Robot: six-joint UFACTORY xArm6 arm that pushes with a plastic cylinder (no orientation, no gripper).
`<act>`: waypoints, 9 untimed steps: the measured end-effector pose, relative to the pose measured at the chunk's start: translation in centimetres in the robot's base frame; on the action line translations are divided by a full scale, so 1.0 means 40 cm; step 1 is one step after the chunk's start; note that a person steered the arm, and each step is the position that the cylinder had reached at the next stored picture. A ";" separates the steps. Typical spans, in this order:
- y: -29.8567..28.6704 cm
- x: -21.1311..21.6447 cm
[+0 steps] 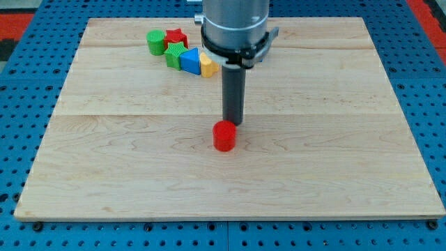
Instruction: Push the red star towards the center
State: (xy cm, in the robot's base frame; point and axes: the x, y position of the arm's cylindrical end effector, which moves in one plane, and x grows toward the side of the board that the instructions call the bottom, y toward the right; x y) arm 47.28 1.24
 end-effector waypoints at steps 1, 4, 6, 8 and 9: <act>-0.063 0.029; -0.098 0.103; 0.081 -0.012; 0.072 -0.264; 0.069 -0.335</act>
State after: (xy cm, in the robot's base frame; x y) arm 33.88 4.00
